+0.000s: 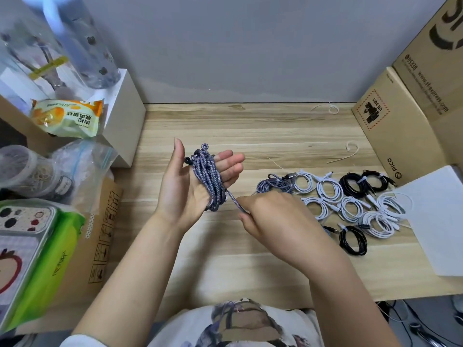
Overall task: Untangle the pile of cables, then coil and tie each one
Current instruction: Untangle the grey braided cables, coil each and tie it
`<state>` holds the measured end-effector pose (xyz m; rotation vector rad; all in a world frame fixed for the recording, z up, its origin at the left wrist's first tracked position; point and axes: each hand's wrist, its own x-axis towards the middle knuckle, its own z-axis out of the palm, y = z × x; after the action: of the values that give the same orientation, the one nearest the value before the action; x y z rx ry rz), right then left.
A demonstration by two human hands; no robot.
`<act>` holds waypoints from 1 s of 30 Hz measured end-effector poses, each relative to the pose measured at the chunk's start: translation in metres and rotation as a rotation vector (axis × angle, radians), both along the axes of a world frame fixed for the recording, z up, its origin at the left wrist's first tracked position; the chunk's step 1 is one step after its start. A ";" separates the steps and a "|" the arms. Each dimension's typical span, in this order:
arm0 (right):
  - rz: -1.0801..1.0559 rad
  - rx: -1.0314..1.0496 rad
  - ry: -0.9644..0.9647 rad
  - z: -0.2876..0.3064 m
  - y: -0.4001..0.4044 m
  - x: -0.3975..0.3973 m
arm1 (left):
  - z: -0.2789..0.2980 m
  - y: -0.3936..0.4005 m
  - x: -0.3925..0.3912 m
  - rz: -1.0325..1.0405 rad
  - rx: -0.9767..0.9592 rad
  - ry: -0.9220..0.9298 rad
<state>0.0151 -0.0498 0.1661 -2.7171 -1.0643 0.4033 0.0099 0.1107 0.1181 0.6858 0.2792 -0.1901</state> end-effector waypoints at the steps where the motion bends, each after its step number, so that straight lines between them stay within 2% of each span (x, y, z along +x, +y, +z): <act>1: 0.009 0.031 0.012 0.003 0.000 -0.001 | 0.000 0.000 0.000 -0.021 0.054 0.005; 3: 0.056 0.151 0.053 0.006 0.001 -0.003 | 0.001 0.000 -0.001 -0.099 0.138 0.022; 5: 0.119 0.285 0.061 0.005 0.002 -0.004 | 0.006 -0.006 -0.008 -0.262 0.225 -0.003; 8: 0.062 0.469 0.148 0.005 -0.002 0.004 | 0.018 -0.018 -0.019 -0.477 0.357 -0.079; 10: -0.017 0.610 0.233 0.003 -0.007 0.008 | 0.021 -0.024 -0.018 -0.525 0.417 -0.079; 12: -0.116 0.786 0.392 0.002 -0.010 0.010 | 0.018 -0.026 -0.017 -0.535 0.457 -0.167; 15: -0.209 0.866 0.286 -0.004 -0.015 0.017 | 0.018 -0.024 -0.018 -0.580 0.448 -0.223; 16: -0.212 0.848 0.335 -0.006 -0.017 0.020 | 0.020 -0.025 -0.018 -0.609 0.439 -0.245; 20: -0.047 0.836 0.952 -0.007 -0.022 0.016 | 0.027 -0.034 -0.020 -0.725 0.349 -0.339; 21: -0.026 0.864 1.056 -0.005 -0.021 0.014 | 0.028 -0.034 -0.020 -0.729 0.332 -0.330; 22: -0.025 0.891 1.083 -0.003 -0.020 0.012 | 0.029 -0.034 -0.020 -0.726 0.314 -0.317; 25: -0.123 0.980 0.978 -0.003 -0.015 0.011 | 0.028 -0.034 -0.015 -0.675 0.252 -0.238; 30: -0.339 0.966 0.673 -0.013 -0.009 0.015 | 0.026 -0.040 0.000 -0.650 0.311 -0.096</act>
<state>0.0302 -0.0593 0.1534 -1.6504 -0.4100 0.5103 0.0095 0.0702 0.1445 1.0788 -0.0180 -0.7429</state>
